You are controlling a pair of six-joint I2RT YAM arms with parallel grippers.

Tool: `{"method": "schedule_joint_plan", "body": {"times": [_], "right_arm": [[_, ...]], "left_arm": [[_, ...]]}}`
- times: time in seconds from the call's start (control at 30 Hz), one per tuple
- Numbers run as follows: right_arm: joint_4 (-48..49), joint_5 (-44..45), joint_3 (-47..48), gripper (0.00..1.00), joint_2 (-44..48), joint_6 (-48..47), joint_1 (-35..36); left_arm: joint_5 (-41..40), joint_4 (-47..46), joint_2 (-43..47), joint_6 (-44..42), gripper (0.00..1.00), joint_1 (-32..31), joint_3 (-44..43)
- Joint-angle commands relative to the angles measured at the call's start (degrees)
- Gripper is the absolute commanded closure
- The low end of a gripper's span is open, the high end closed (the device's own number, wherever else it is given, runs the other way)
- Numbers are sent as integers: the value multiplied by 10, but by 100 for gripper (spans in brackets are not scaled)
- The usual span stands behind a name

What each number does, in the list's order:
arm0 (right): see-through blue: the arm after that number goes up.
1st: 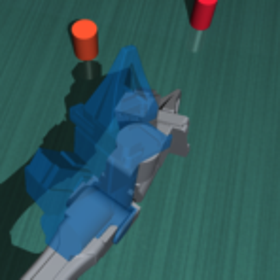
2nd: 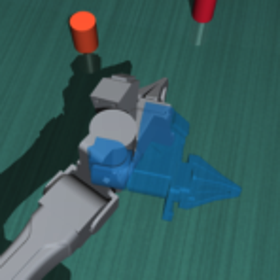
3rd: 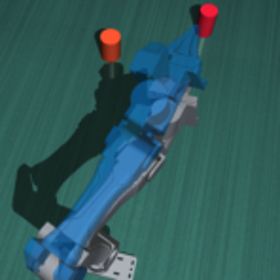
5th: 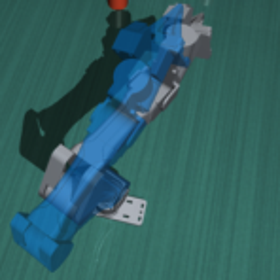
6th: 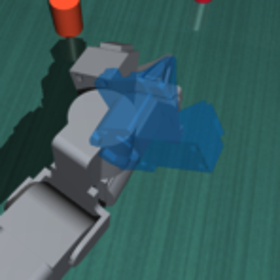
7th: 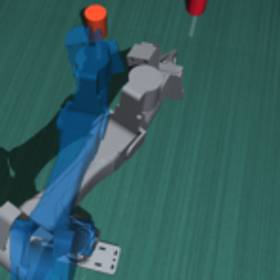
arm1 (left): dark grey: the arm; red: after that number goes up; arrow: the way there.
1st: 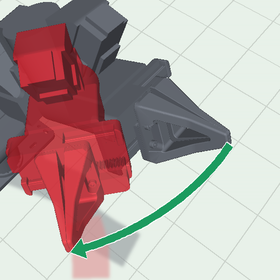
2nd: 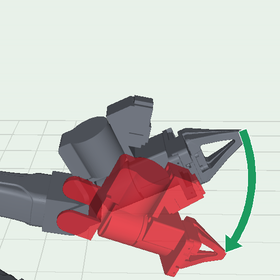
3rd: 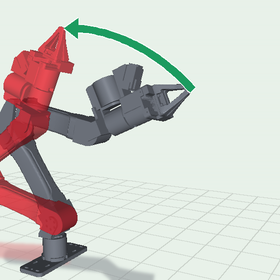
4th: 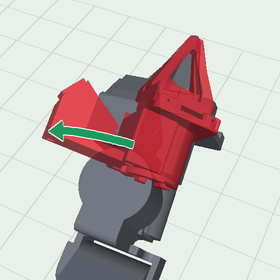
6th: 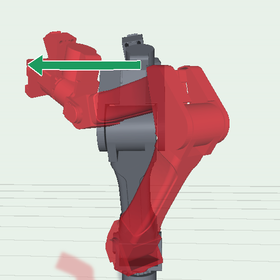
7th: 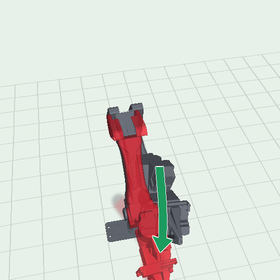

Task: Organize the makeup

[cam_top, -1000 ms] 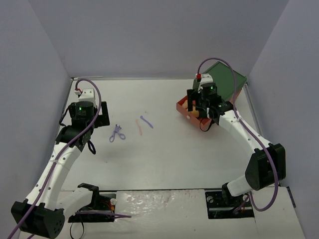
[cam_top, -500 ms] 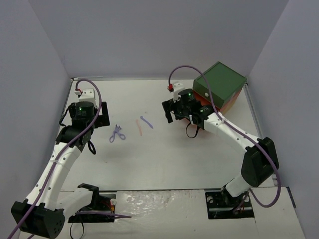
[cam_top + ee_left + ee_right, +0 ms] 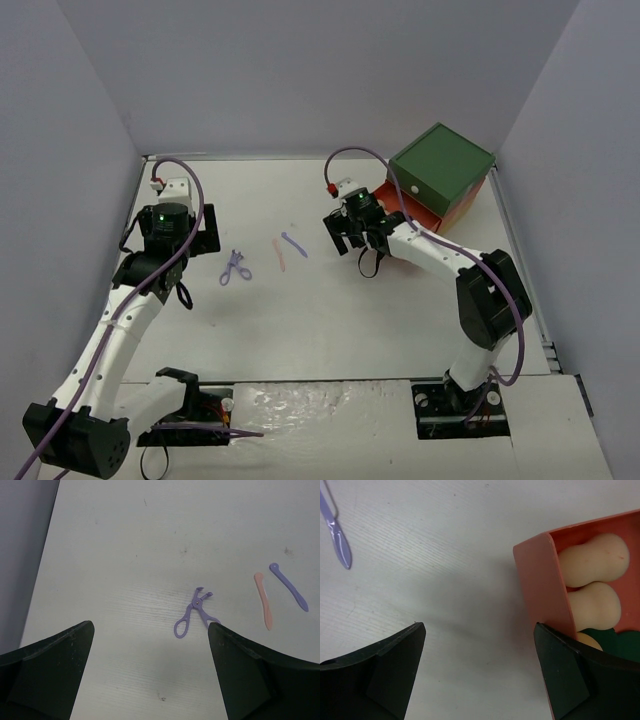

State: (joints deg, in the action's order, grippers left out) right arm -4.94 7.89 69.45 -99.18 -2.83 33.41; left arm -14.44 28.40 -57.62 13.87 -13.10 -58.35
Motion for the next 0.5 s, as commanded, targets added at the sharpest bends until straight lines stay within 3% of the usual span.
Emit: {"method": "schedule_joint_plan", "body": {"times": [0.0,0.47], "right_arm": [[23,90,29,13,14,-30,-10],[24,117,67,11,-18,-58,-75]], "left_arm": [[-11,-28,1,-9,3,3,-12],[-18,-28,-6,-12,3,3,-12]]}}
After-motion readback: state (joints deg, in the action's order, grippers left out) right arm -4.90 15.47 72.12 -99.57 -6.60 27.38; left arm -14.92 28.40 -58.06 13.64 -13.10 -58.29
